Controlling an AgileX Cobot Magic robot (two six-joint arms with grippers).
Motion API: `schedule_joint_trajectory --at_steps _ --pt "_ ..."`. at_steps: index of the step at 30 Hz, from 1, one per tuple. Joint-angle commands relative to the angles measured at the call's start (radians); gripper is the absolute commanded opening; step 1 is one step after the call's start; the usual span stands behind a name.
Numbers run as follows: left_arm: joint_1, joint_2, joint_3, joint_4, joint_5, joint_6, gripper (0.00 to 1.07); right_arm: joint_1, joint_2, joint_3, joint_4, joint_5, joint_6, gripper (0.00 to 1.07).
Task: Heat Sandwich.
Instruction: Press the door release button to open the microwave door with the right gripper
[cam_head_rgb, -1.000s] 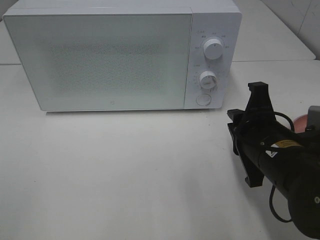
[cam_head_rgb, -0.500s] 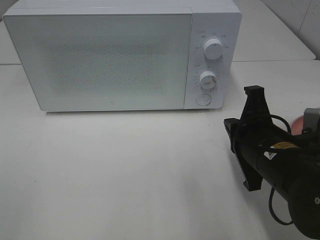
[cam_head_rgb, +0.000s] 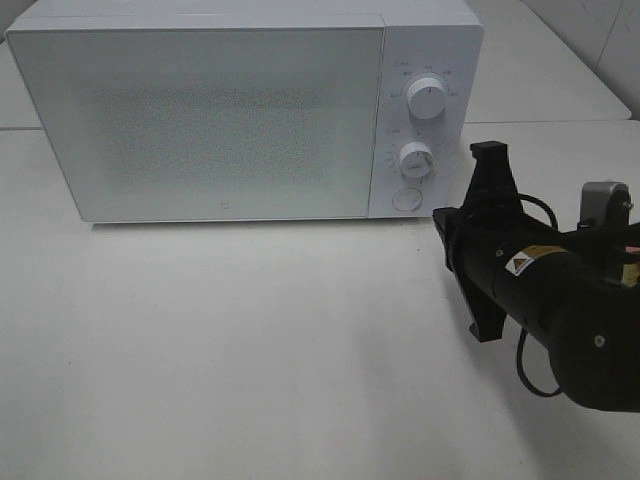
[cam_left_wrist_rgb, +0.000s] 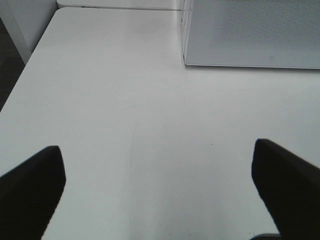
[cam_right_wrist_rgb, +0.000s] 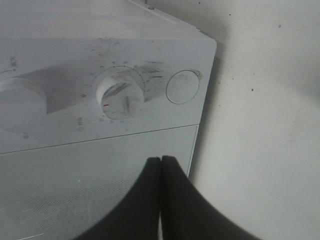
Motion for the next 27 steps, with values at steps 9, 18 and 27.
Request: schedule_joint_trajectory --at_steps 9,18,27 --pt "-0.005 -0.016 0.002 -0.006 -0.009 -0.003 0.96 -0.028 0.129 -0.084 -0.076 0.007 0.082 0.0" --pt "-0.005 -0.016 0.002 -0.006 -0.009 -0.003 0.96 -0.088 0.214 -0.168 -0.142 0.008 0.111 0.0" --pt "-0.005 -0.016 0.002 -0.006 -0.009 -0.003 0.96 -0.119 0.301 -0.267 -0.142 0.014 0.121 0.0"
